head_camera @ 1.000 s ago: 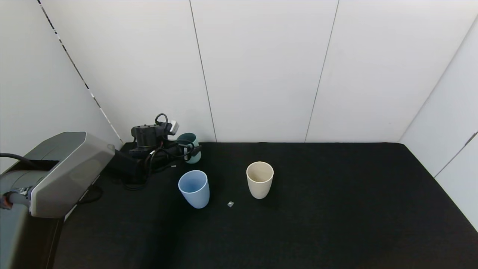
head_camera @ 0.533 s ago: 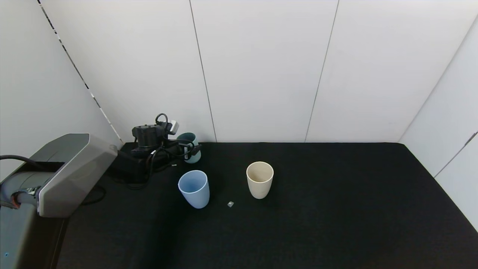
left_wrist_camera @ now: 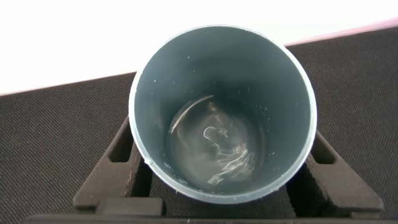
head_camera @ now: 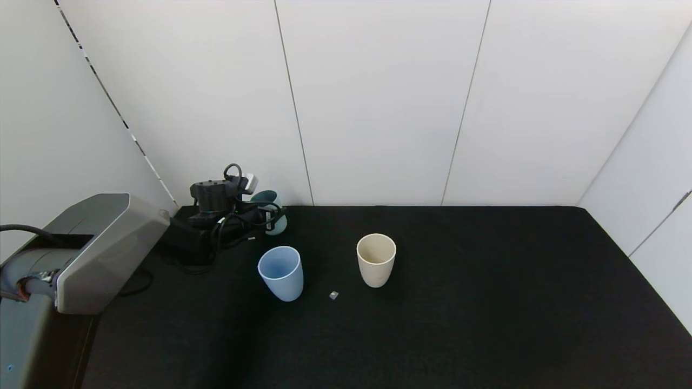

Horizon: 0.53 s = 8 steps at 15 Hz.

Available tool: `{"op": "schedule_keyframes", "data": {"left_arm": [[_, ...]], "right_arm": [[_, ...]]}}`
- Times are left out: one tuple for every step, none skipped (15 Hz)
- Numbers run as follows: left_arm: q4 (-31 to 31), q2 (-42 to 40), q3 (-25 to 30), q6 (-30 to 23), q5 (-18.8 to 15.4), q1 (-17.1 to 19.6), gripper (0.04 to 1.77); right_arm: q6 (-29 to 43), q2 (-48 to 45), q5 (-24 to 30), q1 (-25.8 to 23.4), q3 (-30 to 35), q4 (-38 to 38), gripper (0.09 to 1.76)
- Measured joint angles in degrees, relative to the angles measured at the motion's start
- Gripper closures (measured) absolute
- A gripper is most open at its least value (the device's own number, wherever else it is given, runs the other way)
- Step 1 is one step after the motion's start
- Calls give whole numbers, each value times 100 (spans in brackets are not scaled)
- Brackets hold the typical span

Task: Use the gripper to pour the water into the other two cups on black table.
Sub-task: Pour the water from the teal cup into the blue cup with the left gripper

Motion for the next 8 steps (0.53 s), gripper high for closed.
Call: {"op": "schedule_keyframes", "data": {"left_arm": [[0, -2, 4, -1, 4, -2, 63], [0, -7, 9, -4, 10, 0, 63], [1, -11, 15, -1, 15, 0, 63], [4, -18, 23, 0, 15, 0, 63], [11, -30, 37, 2, 15, 0, 63], [9, -46, 52, -1, 15, 4, 63], [1, -71, 67, -4, 15, 4, 63], [-7, -99, 87, -11, 15, 4, 63]], "right_arm": [[0, 0, 0, 0, 0, -2, 14], [2, 0, 0, 0, 0, -2, 14], [0, 0, -2, 0, 0, -2, 14], [2, 0, 0, 0, 0, 0, 14], [2, 0, -2, 0, 0, -2, 14], [2, 0, -2, 0, 0, -2, 14], [0, 0, -2, 0, 0, -2, 14], [0, 0, -2, 0, 0, 0, 14]]}}
